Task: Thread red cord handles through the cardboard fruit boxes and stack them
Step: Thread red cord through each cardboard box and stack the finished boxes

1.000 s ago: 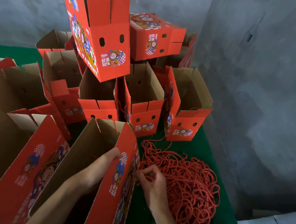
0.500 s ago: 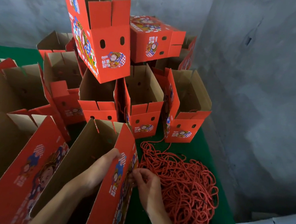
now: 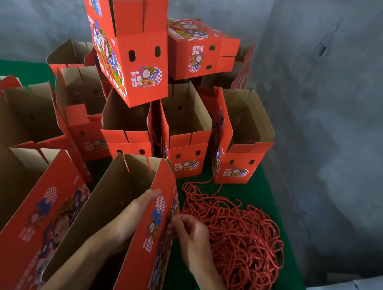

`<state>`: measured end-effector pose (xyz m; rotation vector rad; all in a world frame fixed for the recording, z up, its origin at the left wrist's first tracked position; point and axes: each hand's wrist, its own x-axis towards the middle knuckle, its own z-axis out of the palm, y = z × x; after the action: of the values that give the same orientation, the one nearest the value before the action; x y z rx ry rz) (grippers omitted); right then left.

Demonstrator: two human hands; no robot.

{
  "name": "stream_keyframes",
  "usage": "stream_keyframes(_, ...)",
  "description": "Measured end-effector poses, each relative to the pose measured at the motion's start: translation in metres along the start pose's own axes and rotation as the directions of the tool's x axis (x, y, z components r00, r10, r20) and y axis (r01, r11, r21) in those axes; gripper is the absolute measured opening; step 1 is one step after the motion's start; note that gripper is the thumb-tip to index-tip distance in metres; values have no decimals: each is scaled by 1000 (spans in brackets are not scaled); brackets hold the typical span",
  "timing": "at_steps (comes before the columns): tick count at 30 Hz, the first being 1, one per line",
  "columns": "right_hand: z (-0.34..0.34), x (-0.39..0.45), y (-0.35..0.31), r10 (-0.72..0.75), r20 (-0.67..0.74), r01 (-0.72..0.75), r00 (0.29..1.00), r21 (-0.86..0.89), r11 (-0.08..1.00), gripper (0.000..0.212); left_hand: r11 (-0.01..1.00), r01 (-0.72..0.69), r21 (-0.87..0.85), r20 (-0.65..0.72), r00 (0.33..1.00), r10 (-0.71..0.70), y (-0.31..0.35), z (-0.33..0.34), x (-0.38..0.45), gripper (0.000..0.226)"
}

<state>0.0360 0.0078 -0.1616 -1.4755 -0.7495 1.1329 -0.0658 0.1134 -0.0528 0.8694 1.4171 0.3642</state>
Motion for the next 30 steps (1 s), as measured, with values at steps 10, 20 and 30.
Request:
stream_keyframes(10,5,18,0,28,-69,-31,997,-30,999,19,995,-54,80,40,998,51,-1,-2,8,43)
stream_keyframes(20,5,30,1,-37,-118,23,992,-120,992,24,991,6,136,50,999,-13,-6,-3,17,42)
stream_keyframes(30,-2,32,10,-62,-50,49,997,-230,972,19,936,-289,201,228,943,243,-29,-34,17,49)
